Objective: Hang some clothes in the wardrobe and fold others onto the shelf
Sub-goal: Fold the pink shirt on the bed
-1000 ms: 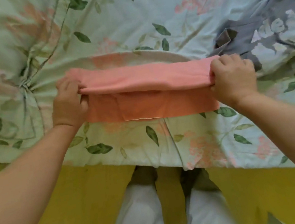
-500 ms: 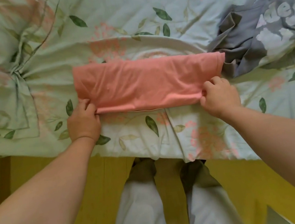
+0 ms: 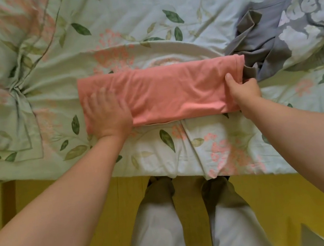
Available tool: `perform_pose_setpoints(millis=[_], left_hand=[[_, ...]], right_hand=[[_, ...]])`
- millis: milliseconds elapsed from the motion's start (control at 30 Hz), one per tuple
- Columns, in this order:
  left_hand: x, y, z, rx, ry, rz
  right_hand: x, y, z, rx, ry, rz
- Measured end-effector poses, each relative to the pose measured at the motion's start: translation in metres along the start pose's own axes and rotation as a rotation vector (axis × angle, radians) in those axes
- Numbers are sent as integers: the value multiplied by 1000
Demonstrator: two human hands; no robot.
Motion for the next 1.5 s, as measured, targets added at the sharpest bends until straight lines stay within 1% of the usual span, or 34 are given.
perform_pose_setpoints(millis=[100,167,233,333,500,600,700,733,800,867,900,967,1033,1100,1133,1200,1233,1300,1333,1367,1400,1500], left_hand=[[-11,-17,-55,180,-273,55],[-18,-31,-85,249,-346,99],[-25,-48,-101,261,-305,152],[-25,-75,-104,157,-195,163],[-24,-90,-107,62,-183,130],[-16,-88,-116,107,-185,125],[0,-86,-137,259,-227,114],[7,-84,-147,309,-240,88],[23,-80,-166,330,-232,-49],[41,-79,-179,335,-126,-162],[48,-80,-187,403,-65,-154],[60,-88,-202,565,22,-20],[69,-98,-217,574,-9,93],[70,-102,-226,561,-61,160],[68,-101,-226,583,-55,200],[60,-98,-216,658,31,342],[55,-90,-210,788,140,443],[46,-63,-199,1189,429,624],[43,-50,-192,1325,561,697],[38,-38,-182,1423,644,754],[33,-29,-168,1520,666,788],[14,-4,-113,1703,684,736]], right_hand=[[-7,0,2,-29,72,61],[-8,0,5,-20,133,63],[-9,1,6,11,210,22],[-8,3,7,8,301,-21],[7,25,14,-26,415,-71],[22,49,18,-68,474,-79],[37,77,15,-76,484,-90],[40,87,12,-73,486,-101],[44,107,6,-63,482,-121],[45,124,0,-54,468,-123],[46,130,-2,-45,459,-123],[50,142,-4,-15,456,-133],[57,147,-1,0,461,-136],[67,146,3,-6,461,-120],[75,143,7,-19,463,-99],[94,135,17,-23,477,-45],[105,129,23,-16,499,-19],[128,111,40,-20,580,28],[138,99,48,-19,620,59],[148,86,57,-8,655,97],[157,70,64,13,683,139],[178,18,83,85,743,253]])
Point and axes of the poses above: each hand's wrist, its own x-axis away from the middle knuckle, its own y-axis out of the back of the hand, z = x × y, the point moved 3 cm from there along -x, towards the middle knuckle, and after that the axes turned 9 degrees about x, right-handed, at the moved point
